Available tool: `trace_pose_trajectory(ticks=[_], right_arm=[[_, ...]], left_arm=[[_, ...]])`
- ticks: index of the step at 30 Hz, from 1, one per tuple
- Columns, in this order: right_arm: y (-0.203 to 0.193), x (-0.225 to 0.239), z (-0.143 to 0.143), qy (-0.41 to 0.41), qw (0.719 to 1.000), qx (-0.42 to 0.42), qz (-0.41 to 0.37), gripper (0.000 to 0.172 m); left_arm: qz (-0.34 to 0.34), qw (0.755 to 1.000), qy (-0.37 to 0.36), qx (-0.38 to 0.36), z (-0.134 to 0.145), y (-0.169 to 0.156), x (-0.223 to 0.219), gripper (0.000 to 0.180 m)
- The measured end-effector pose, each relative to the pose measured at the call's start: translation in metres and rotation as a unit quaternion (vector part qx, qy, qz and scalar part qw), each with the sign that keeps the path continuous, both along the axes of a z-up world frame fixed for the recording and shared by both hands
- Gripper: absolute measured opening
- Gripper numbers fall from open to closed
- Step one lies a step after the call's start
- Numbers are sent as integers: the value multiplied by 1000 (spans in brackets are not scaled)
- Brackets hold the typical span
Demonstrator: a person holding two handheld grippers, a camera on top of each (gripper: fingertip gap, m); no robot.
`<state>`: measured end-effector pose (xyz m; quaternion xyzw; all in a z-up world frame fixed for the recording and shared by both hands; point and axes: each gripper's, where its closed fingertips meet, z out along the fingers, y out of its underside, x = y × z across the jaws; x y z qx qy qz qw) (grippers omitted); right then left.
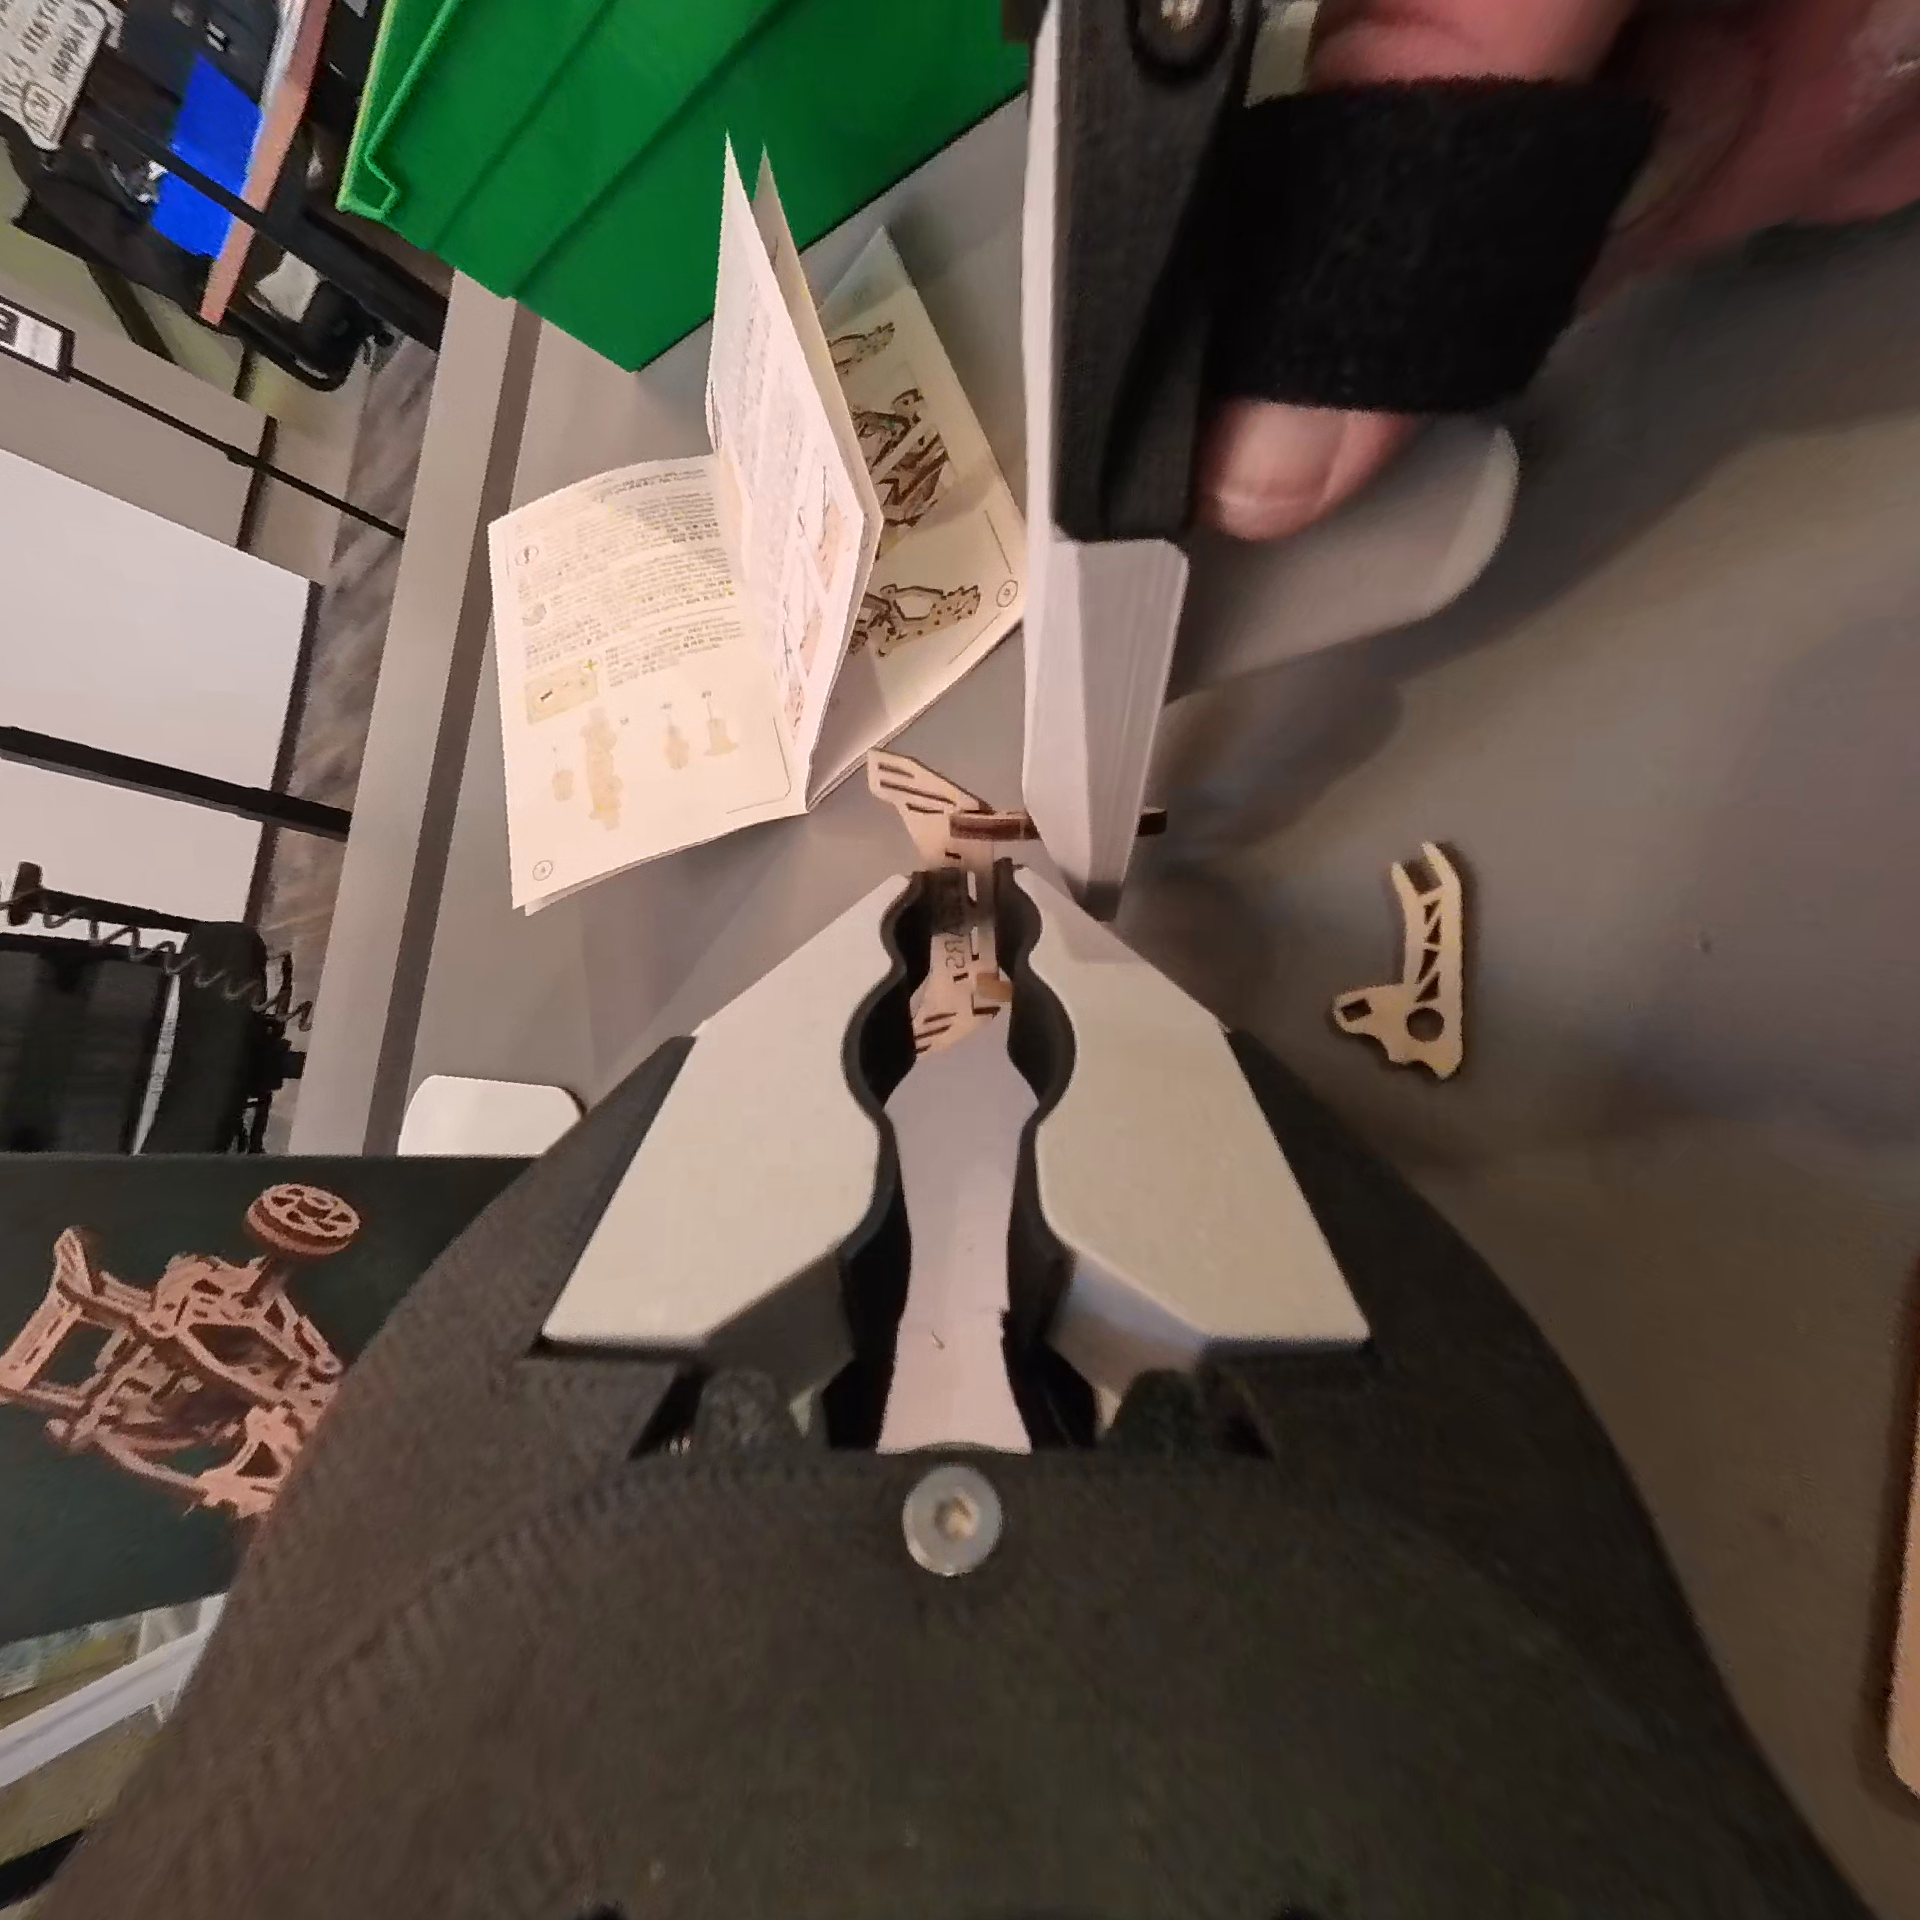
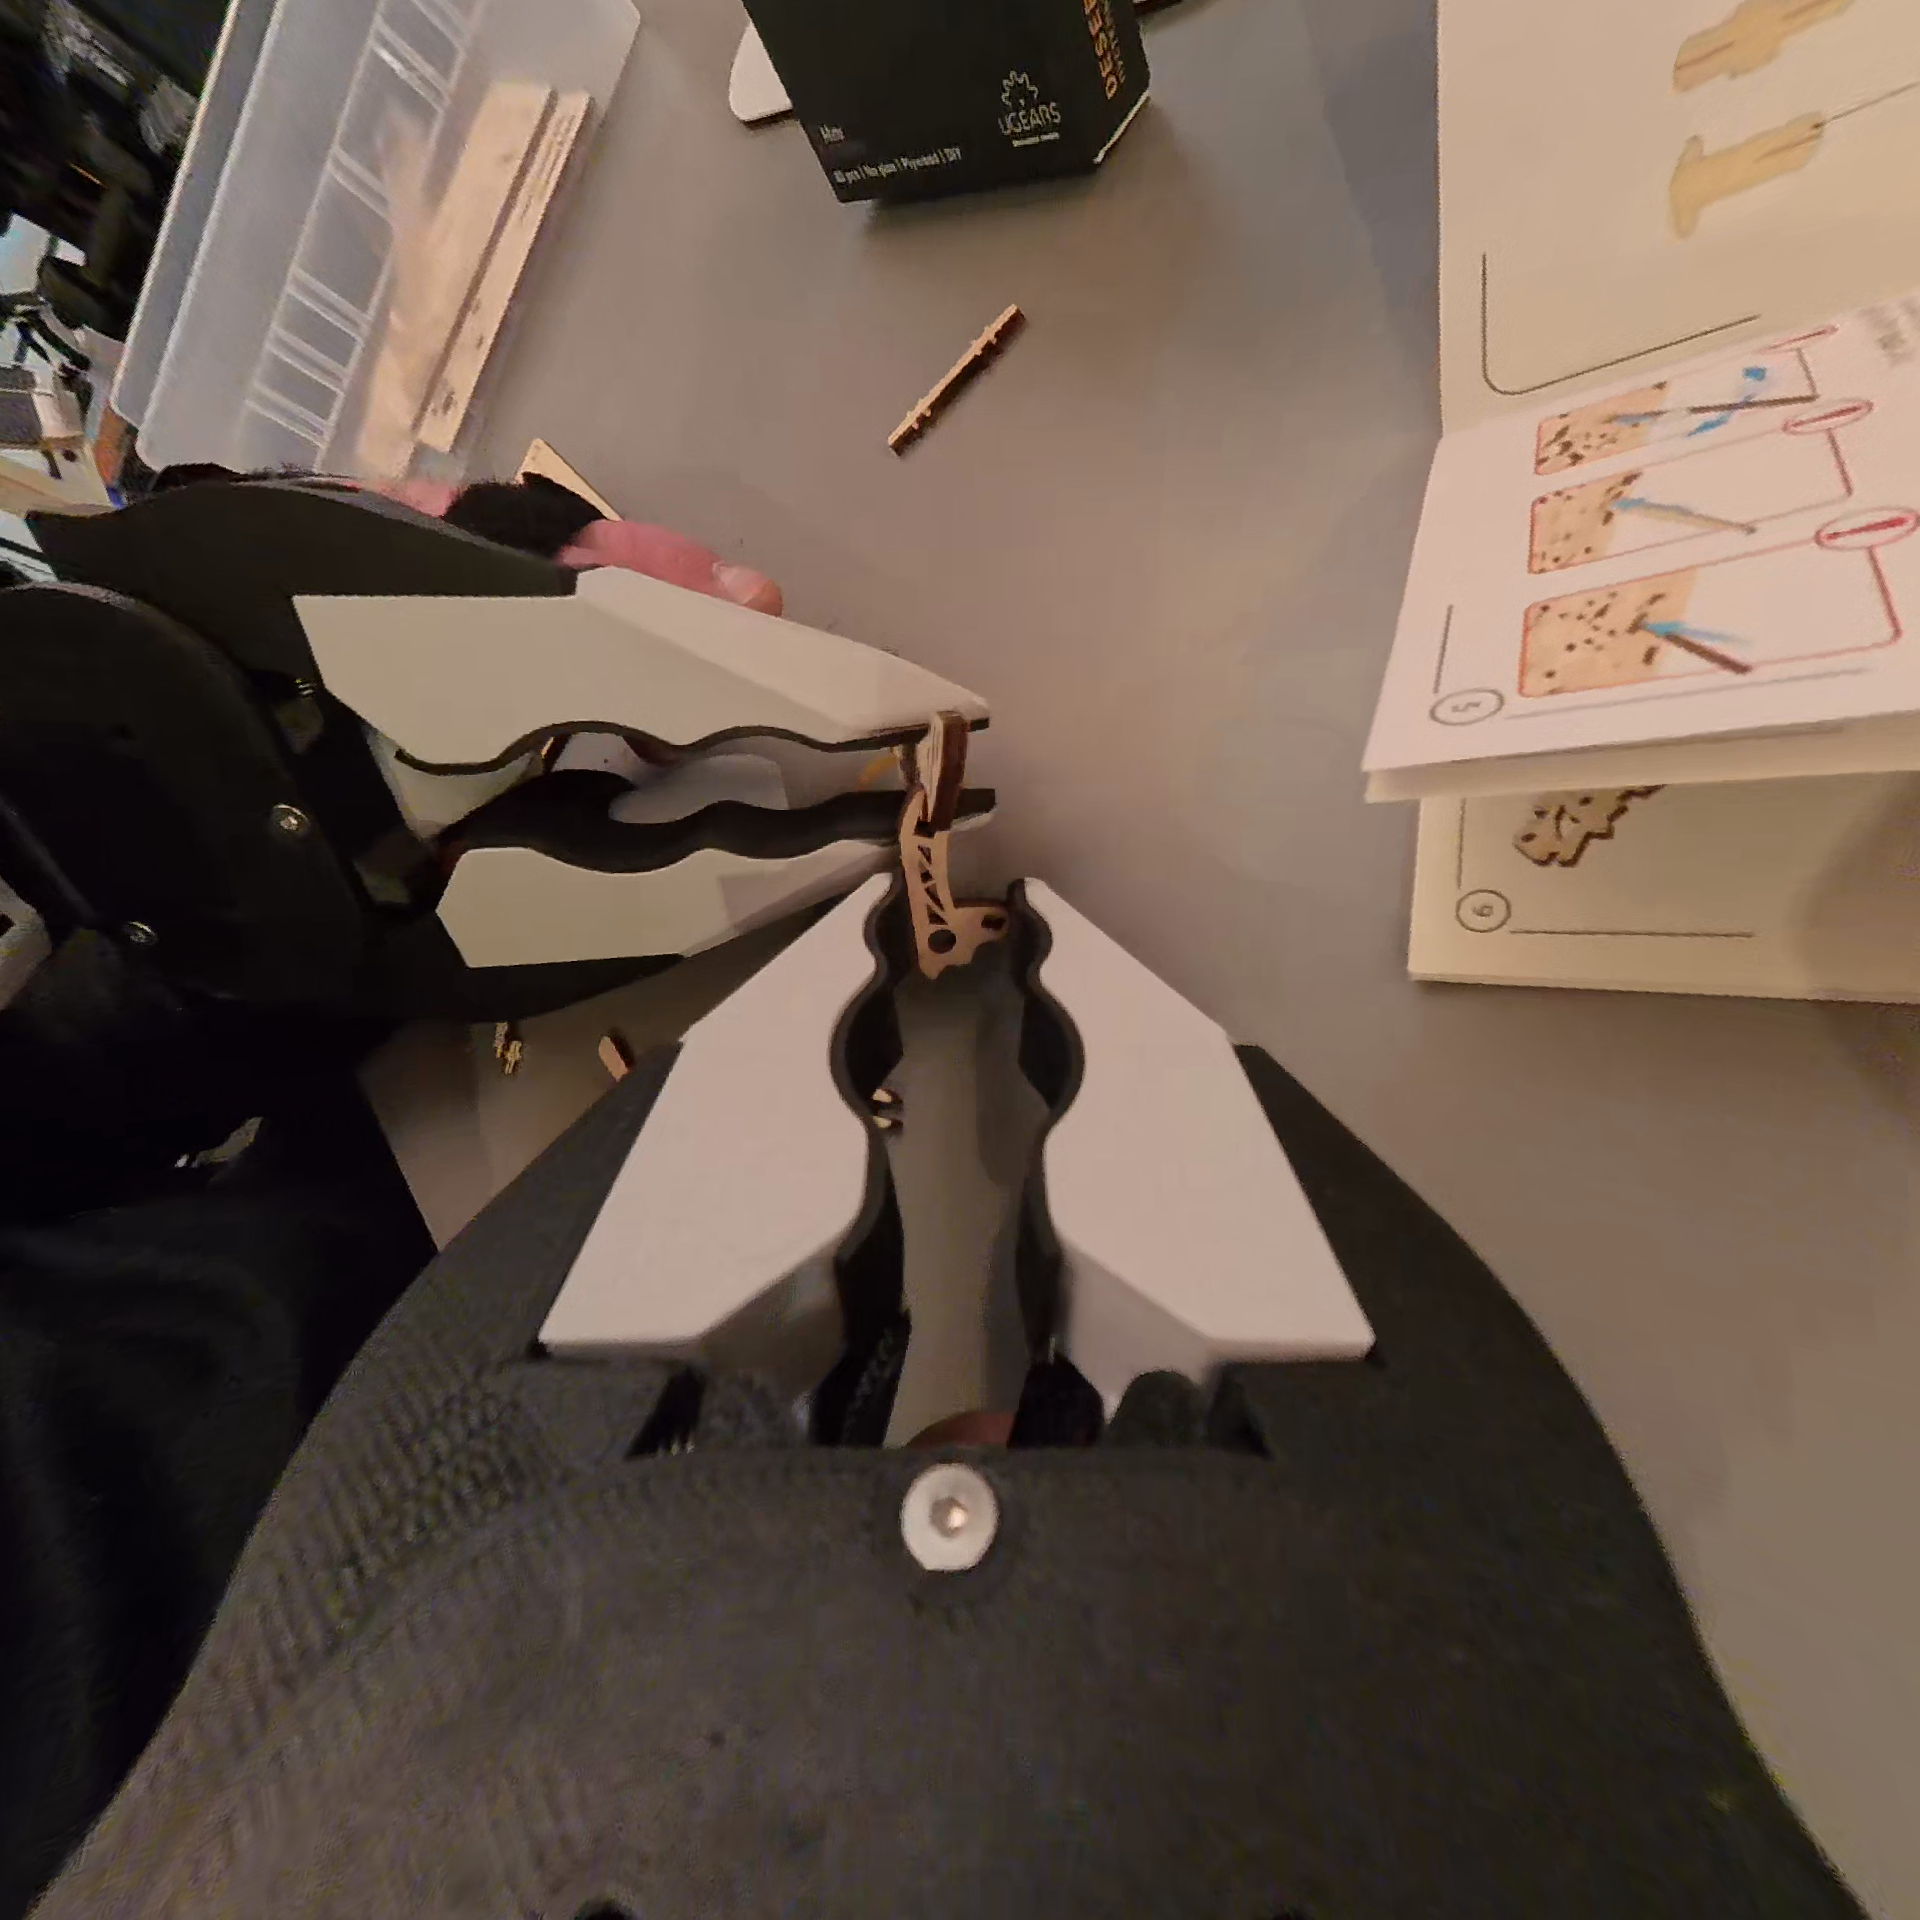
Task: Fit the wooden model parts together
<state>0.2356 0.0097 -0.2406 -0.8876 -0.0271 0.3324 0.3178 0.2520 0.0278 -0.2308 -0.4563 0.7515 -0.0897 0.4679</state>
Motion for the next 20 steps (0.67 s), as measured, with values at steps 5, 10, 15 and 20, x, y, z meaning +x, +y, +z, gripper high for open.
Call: trace_pose_trajectory(ticks=[5,10,15,20], right_arm=[[1,2,1,-29,999,17,13,15],[-1,2,3,-20,999,22,30,15],[-1,0,11,-8,999,31,36,15],[-4,-2,20,3,998,36,47,15]], left_arm=[[-4,1000,-9,-16,3,-1,0,10],[-11,999,-22,-48,5,-4,0,10],[-19,995,-50,-87,12,-7,1,11],[-41,988,-85,-124,22,-11,0,10]])
